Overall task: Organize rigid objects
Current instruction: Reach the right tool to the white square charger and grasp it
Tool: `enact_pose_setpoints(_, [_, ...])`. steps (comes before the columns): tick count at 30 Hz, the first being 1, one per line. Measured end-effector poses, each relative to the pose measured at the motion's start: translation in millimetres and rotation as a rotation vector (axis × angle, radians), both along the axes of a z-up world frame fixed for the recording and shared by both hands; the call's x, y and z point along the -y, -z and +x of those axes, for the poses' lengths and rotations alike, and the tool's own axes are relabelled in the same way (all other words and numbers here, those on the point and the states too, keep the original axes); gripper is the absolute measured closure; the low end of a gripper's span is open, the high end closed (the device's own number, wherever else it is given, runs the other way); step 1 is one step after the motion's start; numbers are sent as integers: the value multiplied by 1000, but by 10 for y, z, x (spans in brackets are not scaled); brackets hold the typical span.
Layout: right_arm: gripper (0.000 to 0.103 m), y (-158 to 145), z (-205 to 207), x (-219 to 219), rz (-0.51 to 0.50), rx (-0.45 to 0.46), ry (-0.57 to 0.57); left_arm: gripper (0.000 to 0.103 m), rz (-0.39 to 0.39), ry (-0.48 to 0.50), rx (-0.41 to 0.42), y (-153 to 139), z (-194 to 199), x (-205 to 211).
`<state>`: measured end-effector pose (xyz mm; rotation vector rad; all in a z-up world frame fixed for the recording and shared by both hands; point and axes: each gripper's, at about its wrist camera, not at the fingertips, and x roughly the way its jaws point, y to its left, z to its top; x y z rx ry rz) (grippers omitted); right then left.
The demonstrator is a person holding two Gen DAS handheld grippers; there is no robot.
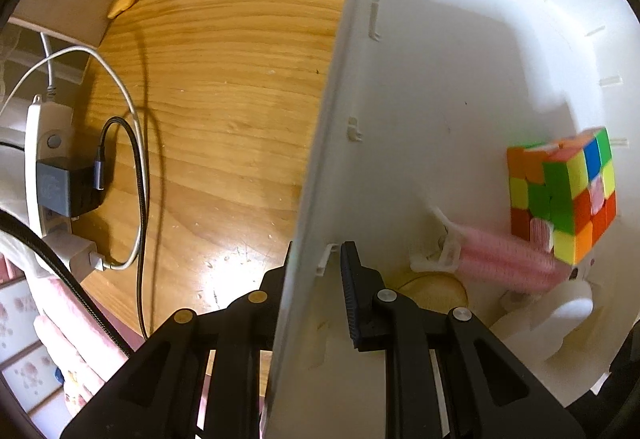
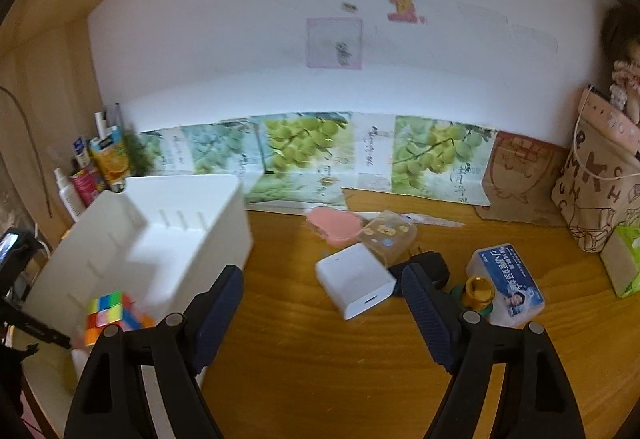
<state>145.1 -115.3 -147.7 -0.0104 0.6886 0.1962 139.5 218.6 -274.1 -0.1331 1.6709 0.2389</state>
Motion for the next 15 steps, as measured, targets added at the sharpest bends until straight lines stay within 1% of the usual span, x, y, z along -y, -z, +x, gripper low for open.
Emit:
enact_pose_setpoints(9, [21, 351, 478, 85, 32, -110, -12, 83, 28, -72, 2, -64, 43, -119])
enact_pose_setpoints(12, [21, 451, 603, 99, 29, -131, -9, 83, 40, -81, -1, -21, -2, -183])
enact_pose_setpoints(15, [21, 533, 708, 126, 51, -162, -9, 82, 47, -93, -2, -16, -7, -209])
